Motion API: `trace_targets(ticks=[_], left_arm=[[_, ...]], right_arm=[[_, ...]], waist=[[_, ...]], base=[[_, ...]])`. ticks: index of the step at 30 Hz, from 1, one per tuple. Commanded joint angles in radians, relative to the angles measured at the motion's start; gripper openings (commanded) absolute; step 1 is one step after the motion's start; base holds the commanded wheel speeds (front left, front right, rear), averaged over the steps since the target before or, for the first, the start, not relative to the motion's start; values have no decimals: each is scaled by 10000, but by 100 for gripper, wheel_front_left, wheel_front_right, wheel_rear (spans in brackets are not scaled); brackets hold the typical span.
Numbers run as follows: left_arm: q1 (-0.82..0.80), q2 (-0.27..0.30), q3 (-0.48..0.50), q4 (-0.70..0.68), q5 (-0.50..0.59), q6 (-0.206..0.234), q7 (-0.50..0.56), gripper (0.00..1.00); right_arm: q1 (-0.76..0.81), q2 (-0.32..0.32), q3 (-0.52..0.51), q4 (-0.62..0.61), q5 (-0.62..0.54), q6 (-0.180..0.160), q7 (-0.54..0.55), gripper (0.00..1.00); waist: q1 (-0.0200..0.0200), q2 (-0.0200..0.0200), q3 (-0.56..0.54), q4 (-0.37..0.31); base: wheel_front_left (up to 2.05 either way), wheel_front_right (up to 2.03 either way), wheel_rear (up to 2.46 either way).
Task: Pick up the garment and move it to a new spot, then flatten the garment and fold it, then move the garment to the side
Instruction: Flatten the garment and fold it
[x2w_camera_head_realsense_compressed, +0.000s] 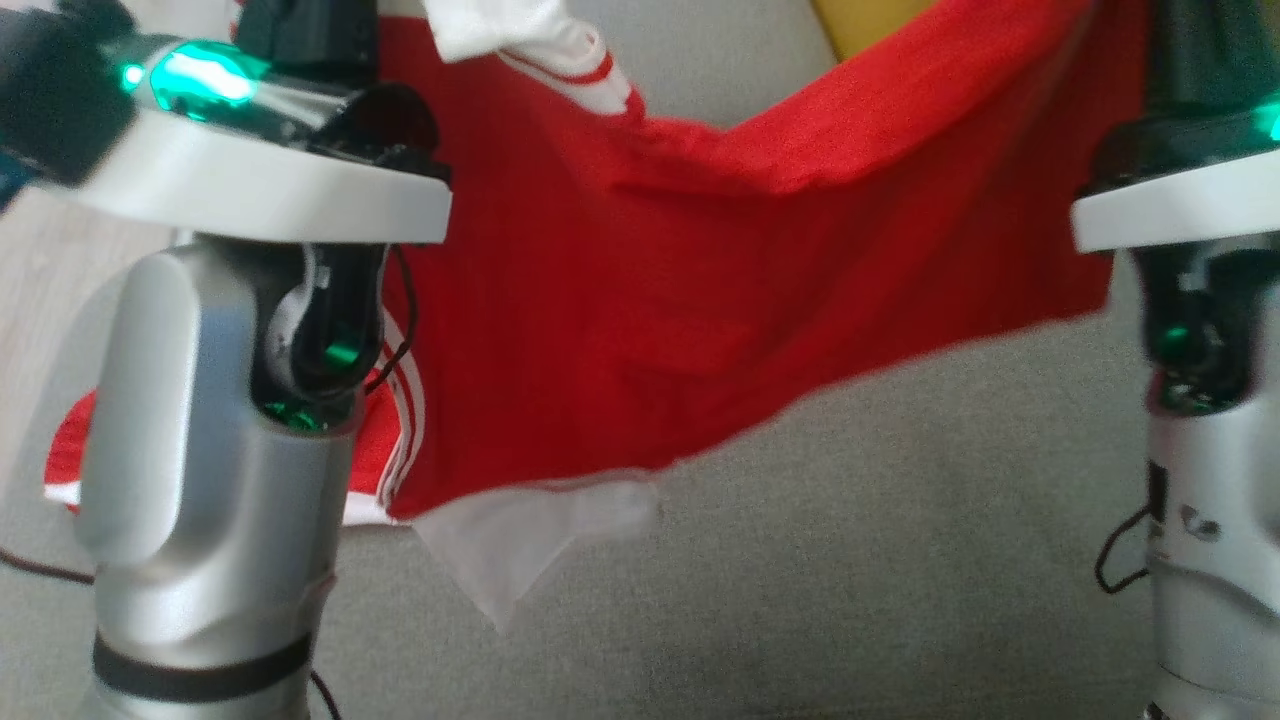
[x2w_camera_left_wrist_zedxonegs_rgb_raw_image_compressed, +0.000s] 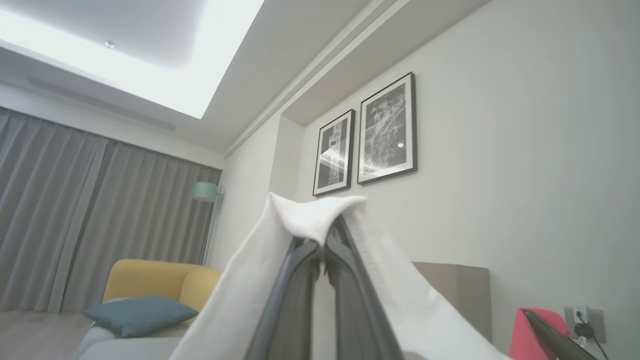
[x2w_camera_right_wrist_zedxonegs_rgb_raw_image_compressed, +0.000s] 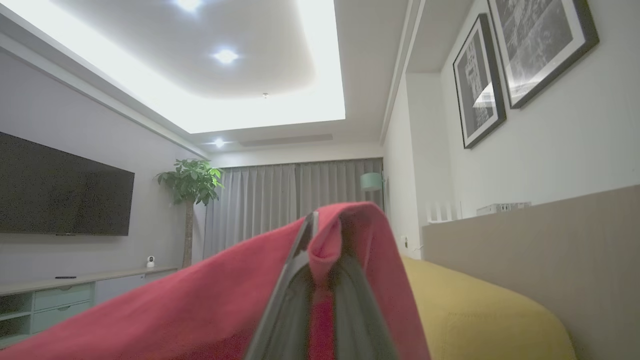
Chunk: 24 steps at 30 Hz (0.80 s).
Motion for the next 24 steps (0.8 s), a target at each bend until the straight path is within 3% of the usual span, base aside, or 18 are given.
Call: trace_targets(ticks=[1,6,11,18,20,21,24], left_arm=[[-464,212,392,-460,-69,78,154,0],[-471,440,481,-1398,-132,464,1071,0],[-1039,754,648,-673,-230,555,1759,0],[-3997,1105,514,2318,0,30,2096,0],[-5144,1076,583,3447,126,-61,1726,0],[-6394,1078,616,4421,360,-141,1185,0],[-8056,1043,730,5702,642,-175,145,0]], right_arm=[[-278,178,27,-453,-101,-7,230,0],[78,409,-624,-1505,-562,-7,1500,0],[-313,460,-1131,-1229,-924,-7,2401,0],[-3468,333,-1320,1967,-1195,-7,2319,0],[-4803,126,-1420,3283,-1255,-7,1712,0],[-6238,-167,-1466,4426,-1375,-7,844,0],[-8204,-473,-1868,5949,-1508,-7,-783,0]], waist=[[0,-1,-145,-16],[0,-1,-93,14],[0,-1,631,49],[0,-1,3137,231],[0,-1,3665,369],[0,-1,4129,540],[0,-1,4577,790]], base=[[0,0,0],[0,0,0],[0,0,0],[0,0,0],[0,0,0],[0,0,0],[0,0,0]])
